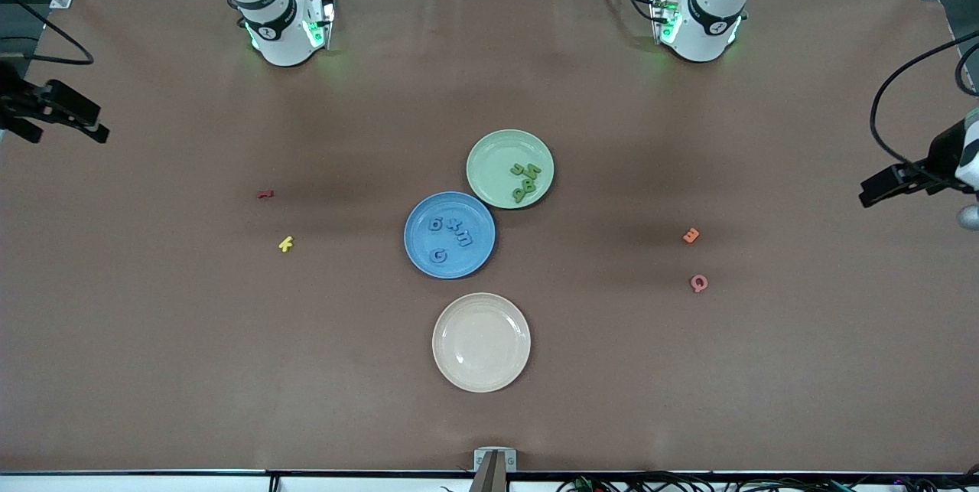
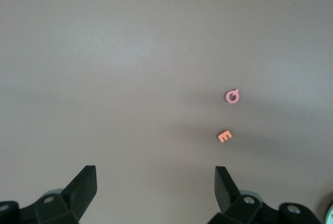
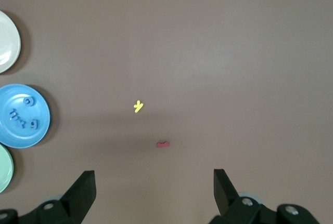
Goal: Sort letters by color into matching plates
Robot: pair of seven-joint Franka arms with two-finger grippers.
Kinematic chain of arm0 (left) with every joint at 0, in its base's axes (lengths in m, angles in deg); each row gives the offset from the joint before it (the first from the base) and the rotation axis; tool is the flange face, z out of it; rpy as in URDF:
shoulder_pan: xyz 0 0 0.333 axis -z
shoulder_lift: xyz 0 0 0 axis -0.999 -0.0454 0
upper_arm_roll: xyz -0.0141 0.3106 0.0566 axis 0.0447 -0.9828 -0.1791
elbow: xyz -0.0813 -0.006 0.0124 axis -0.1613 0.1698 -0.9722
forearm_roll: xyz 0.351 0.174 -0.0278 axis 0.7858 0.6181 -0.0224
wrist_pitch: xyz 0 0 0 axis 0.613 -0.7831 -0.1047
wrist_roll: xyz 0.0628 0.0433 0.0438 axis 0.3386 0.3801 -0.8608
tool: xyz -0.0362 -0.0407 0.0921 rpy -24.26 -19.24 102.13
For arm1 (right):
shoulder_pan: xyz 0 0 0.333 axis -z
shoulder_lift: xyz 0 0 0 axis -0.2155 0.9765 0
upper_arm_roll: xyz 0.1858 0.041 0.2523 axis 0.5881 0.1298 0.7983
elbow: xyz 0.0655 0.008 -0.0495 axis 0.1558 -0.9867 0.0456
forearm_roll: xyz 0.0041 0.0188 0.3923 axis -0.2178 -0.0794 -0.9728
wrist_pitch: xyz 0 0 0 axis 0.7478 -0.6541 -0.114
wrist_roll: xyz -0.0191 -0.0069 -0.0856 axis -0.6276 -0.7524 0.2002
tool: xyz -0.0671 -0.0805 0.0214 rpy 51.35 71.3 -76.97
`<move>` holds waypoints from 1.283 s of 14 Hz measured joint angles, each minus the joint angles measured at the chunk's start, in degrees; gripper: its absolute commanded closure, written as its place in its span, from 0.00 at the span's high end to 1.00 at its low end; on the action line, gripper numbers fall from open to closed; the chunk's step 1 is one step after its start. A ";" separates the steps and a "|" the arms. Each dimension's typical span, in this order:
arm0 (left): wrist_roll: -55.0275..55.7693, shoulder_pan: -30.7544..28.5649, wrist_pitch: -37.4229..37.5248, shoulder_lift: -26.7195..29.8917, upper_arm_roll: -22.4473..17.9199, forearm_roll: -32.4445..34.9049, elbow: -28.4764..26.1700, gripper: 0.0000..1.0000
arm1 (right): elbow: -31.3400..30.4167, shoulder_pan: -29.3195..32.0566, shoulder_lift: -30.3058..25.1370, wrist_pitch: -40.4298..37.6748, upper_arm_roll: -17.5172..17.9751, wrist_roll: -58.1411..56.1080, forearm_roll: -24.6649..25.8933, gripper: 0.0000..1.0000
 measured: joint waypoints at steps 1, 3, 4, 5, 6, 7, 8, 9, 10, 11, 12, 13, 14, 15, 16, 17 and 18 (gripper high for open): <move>-0.29 0.64 0.94 0.82 -1.01 -0.03 0.00 1.00 | 1.50 0.00 0.26 -0.37 0.09 0.00 0.29 1.00; -0.47 2.61 2.24 2.45 -3.08 -0.04 -0.01 1.00 | 3.69 0.01 0.66 -0.62 0.10 0.00 0.48 1.00; -0.47 3.10 3.26 3.23 -3.42 -0.04 -0.01 1.00 | 4.34 0.07 0.84 -0.62 0.10 0.01 0.49 1.00; -0.47 3.29 4.81 3.98 -3.45 -0.04 0.00 1.00 | 4.75 0.16 1.00 -0.62 0.09 0.01 0.50 1.00; -0.46 3.42 6.29 4.60 -3.45 -0.04 0.02 1.00 | 4.92 0.24 1.11 -0.62 0.08 0.01 0.50 1.00; -0.46 3.57 7.89 5.29 -3.36 -0.06 0.02 1.00 | 4.98 0.29 1.18 -0.62 0.08 0.01 0.50 1.00; -0.45 3.68 8.54 5.72 -3.05 -0.09 0.02 1.00 | 4.98 0.30 1.21 -0.62 0.08 0.01 0.50 1.00; -0.30 3.74 9.04 6.01 -2.53 -0.12 0.02 1.00 | 4.99 0.32 1.23 -0.62 0.08 0.01 0.50 1.00; -0.09 3.80 9.35 6.26 -2.03 -0.15 -0.06 1.00 | 5.01 0.33 1.23 -0.62 0.08 0.01 0.49 1.00; 0.12 3.83 9.58 6.56 -1.53 -0.39 -0.37 1.00 | 5.05 0.33 1.23 -0.61 0.09 0.01 0.49 1.00; 0.28 3.85 9.72 6.95 -1.16 -1.39 -0.86 1.00 | 5.10 0.33 1.23 -0.61 0.09 0.01 0.49 1.00; 0.36 3.87 9.76 7.28 -0.94 -2.78 -1.32 1.00 | 5.14 0.33 1.23 -0.61 0.10 0.01 0.49 1.00; 0.37 3.87 9.76 7.55 -0.62 -3.88 -1.64 1.00 | 5.17 0.33 1.23 -0.59 0.10 0.01 0.49 1.00; 0.51 3.88 9.76 7.72 0.07 -4.18 -1.83 1.00 | 5.18 0.34 1.23 -0.59 0.10 0.01 0.49 1.00; 1.15 3.90 9.76 7.82 1.06 -4.18 -1.99 1.00 | 5.19 0.34 1.23 -0.59 0.10 0.01 0.49 1.00; 2.03 3.93 9.76 7.85 2.13 -4.18 -2.10 1.00 | 5.19 0.34 1.23 -0.59 0.10 0.01 0.49 1.00; 2.76 3.99 9.76 7.85 3.00 -4.18 -2.15 1.00 | 5.20 0.34 1.23 -0.59 0.10 0.01 0.49 1.00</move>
